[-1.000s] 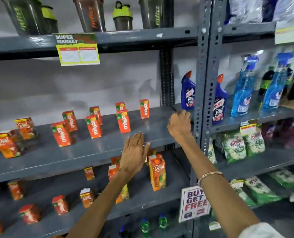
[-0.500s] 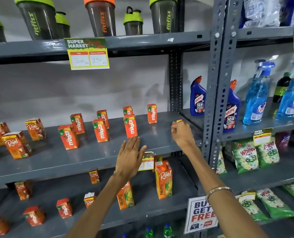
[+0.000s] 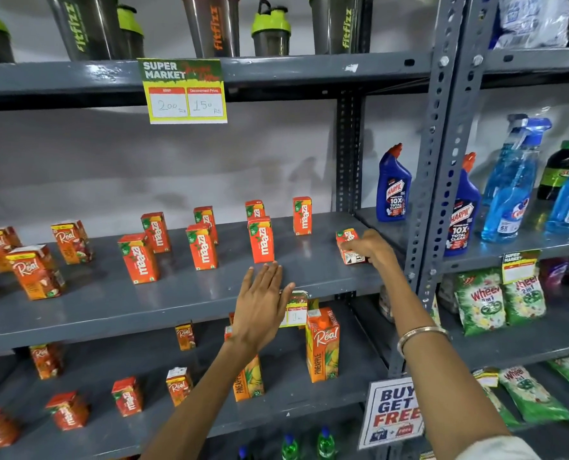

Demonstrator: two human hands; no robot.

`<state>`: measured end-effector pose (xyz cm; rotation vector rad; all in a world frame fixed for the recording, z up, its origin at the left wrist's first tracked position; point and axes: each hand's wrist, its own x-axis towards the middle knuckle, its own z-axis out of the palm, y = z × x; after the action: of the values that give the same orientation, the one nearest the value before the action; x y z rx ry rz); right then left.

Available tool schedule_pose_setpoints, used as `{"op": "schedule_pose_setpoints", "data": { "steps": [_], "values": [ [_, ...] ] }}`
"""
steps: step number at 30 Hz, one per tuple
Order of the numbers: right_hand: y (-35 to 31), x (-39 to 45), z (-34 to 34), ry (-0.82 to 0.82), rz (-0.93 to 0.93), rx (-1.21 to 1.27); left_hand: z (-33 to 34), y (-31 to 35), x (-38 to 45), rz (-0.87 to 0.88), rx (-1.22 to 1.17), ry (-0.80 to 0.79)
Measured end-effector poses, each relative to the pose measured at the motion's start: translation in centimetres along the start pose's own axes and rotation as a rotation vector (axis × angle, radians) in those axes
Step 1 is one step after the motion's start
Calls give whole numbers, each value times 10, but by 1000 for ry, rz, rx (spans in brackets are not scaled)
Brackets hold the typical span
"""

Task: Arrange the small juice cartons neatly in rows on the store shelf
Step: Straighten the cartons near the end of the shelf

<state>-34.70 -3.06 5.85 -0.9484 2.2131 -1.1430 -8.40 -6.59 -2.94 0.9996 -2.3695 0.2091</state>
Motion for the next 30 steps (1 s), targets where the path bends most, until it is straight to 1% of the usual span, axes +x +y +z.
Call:
{"op": "schedule_pose_setpoints", "data": {
  "steps": [3, 6, 8, 10, 12, 15, 18, 20, 24, 27, 30],
  "values": [
    [-1, 0, -6, -100, 17, -33, -1, 1, -1, -3, -12, -16],
    [-1, 3, -5, -142, -12, 73, -7, -2, 1, -11, -21, -9],
    [-3, 1, 0, -157, -71, 180, -13, -5, 4, -5, -18, -17],
    [-17, -5, 22, -202, -175, 298, -20, -23, 3, -26, -7, -11],
    [-13, -16, 33, -196, -262, 415, -19, -23, 4, -27, -16, -29],
    [-9, -20, 43, -172, -383, 484, -13, -14, -2, -14, -23, -45],
    [-16, -16, 46, -128, -390, 488, -7, -3, -2, 11, -31, -37],
    [-19, -9, 46, -136, -383, 453, -6, 4, 0, 26, -36, -29],
    [-21, 1, 58, -202, -361, 339, -6, 0, -1, 26, -38, -1],
    [-18, 8, 63, -237, -354, 367, -6, -1, -3, 27, -38, -17],
    [-19, 11, 60, -271, -368, 331, -6, 0, -3, 16, -46, -17]
  ]
}}
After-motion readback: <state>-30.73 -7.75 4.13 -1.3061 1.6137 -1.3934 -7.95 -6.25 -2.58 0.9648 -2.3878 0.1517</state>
